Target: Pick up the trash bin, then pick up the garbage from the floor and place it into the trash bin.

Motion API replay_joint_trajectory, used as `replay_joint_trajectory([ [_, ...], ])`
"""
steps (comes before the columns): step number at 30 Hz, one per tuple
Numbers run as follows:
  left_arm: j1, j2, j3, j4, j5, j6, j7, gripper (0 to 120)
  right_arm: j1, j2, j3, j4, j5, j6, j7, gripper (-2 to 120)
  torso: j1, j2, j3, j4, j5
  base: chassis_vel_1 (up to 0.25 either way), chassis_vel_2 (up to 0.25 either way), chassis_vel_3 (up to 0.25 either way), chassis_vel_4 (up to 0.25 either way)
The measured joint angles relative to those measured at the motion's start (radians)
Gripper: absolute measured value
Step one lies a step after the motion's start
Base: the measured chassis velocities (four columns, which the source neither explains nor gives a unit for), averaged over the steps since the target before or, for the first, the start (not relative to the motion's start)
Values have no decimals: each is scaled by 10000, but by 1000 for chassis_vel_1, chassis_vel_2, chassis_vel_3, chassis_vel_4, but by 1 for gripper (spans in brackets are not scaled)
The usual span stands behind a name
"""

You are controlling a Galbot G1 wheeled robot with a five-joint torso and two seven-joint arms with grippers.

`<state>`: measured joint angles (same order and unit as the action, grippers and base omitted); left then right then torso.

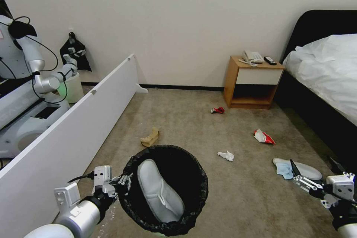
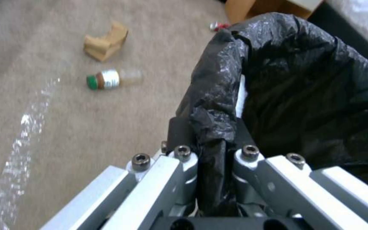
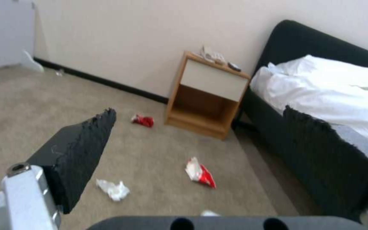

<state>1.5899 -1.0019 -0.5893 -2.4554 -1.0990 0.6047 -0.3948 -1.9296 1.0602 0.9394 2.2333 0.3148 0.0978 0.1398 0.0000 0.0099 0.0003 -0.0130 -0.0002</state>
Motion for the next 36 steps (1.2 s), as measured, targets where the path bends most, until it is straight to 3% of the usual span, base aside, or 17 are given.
replay_joint_trajectory([
  [3,-144,14,124,103,59,-4,36,4,122,564,-72,-232,-188,137,-55,100,0,0,0,-6,1,0,0,0,0],
  [7,-219,94,163,111,56,-5,29,4,228,661,21,-340,-52,155,-81,100,1,0,1,-3,2,0,0,0,0],
  [21,236,233,-235,-71,48,-48,67,4,470,1588,124,-499,-78,430,-410,100,1,0,1,-2,1,0,0,0,0],
  [29,152,-43,-385,-32,108,-84,76,4,679,1645,118,-802,-207,483,-468,100,1,0,1,-1,1,0,0,0,0],
  [36,-77,-399,-267,277,722,-121,153,4,966,1683,-150,-1099,-260,483,-482,100,1,0,1,-2,2,0,0,0,0],
])
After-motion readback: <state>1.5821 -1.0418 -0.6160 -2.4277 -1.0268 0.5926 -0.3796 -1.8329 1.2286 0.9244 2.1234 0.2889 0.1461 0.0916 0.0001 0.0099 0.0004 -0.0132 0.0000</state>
